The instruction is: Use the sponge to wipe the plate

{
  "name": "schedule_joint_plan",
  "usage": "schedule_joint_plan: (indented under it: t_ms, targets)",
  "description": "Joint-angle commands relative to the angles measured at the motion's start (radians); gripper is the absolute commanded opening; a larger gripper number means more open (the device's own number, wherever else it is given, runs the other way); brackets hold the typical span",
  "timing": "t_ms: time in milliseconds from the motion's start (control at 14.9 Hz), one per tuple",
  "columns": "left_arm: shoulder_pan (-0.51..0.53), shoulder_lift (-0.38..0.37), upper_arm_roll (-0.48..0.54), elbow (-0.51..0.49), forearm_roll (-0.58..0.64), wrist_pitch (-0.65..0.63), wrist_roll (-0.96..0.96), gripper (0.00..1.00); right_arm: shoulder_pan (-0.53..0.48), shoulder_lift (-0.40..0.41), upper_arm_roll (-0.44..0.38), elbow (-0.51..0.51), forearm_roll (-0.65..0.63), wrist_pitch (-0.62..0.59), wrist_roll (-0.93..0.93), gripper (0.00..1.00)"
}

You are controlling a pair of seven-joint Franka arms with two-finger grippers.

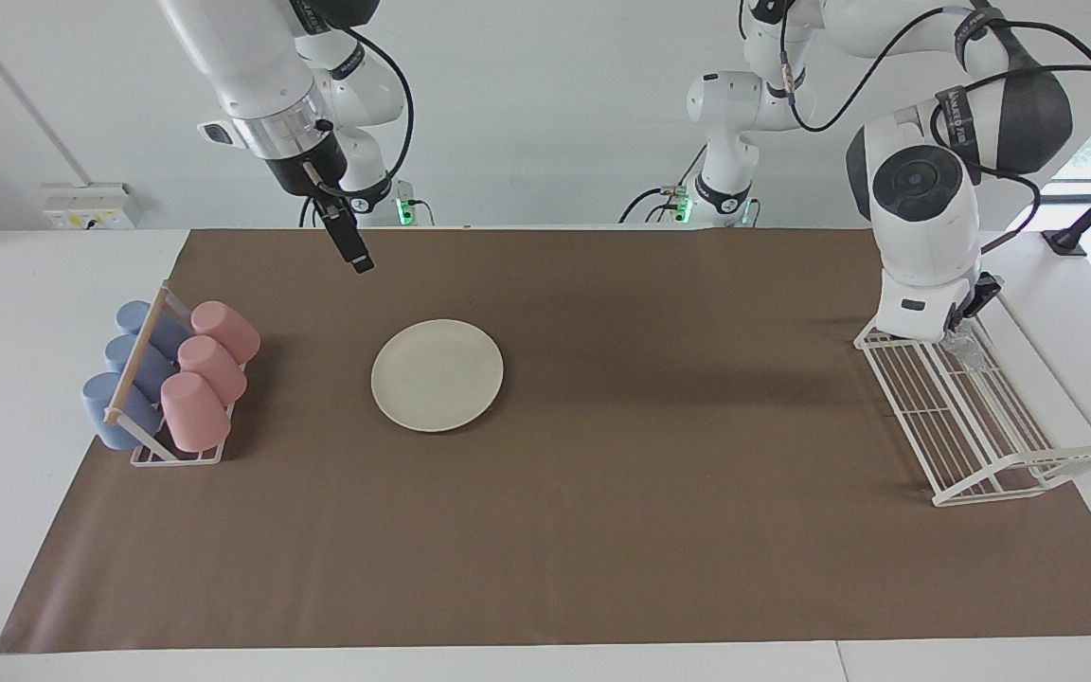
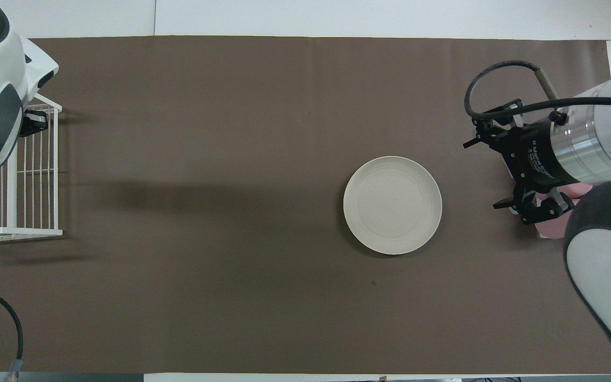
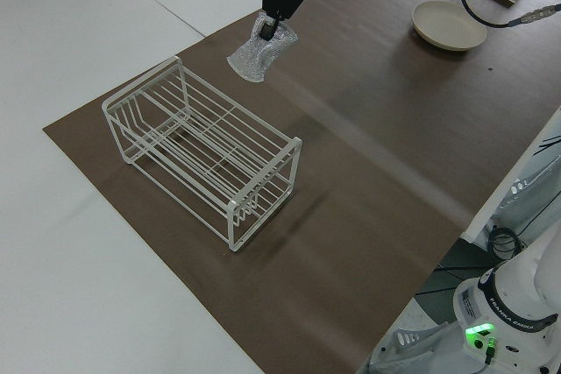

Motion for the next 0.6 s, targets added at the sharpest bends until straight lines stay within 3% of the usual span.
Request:
schedule_joint_plan:
  t_ms: [0, 335, 536]
  targets:
    - [0.004, -0.010, 0.018, 0.081, -0.233, -0.062, 0.001, 0.00, 0.023, -0.010, 0.015, 0.000, -0.004, -0.012, 0.108, 1.00]
    - [0.097, -0.062, 0.027, 0.075, -0.707, -0.059, -0.001, 0.00, 0.028, -0.011, 0.015, -0.004, -0.004, 0.001, 0.142, 1.00]
    - [0.133, -0.088, 0.024, 0.023, -0.953, -0.053, 0.004, 0.00, 0.028, -0.017, 0.015, -0.014, -0.007, -0.015, 0.146, 1.00]
